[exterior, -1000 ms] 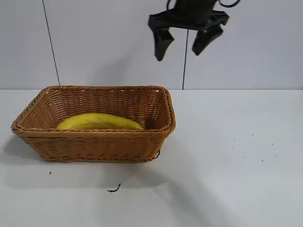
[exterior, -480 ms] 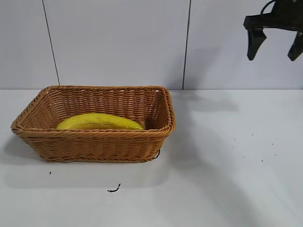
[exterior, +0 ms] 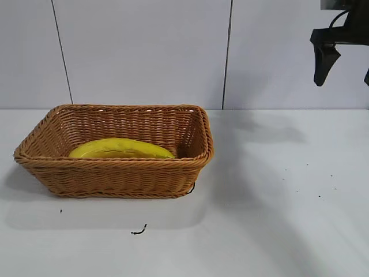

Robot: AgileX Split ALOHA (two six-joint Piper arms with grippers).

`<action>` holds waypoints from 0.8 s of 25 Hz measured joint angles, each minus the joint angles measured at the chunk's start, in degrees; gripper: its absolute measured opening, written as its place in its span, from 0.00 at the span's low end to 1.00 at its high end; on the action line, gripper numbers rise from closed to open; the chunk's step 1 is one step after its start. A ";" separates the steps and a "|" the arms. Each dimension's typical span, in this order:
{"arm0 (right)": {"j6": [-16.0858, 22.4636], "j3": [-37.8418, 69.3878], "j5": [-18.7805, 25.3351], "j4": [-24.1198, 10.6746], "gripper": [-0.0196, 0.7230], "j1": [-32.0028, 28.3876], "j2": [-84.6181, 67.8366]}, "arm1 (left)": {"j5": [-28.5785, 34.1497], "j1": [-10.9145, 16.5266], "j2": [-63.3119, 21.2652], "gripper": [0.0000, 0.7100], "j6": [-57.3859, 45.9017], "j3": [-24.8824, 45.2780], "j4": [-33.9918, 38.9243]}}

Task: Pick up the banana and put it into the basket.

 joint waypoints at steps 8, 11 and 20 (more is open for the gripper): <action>-1.25 27.91 0.09 0.25 0.88 0.00 -18.14 | 0.00 0.00 0.00 0.89 0.00 0.00 0.00; -1.40 37.66 0.09 0.25 0.88 0.00 -27.12 | 0.00 0.00 0.00 0.89 0.00 0.00 0.00; -1.86 60.02 -8.48 0.89 0.88 0.00 -59.45 | 0.00 0.00 0.00 0.89 0.00 0.00 0.00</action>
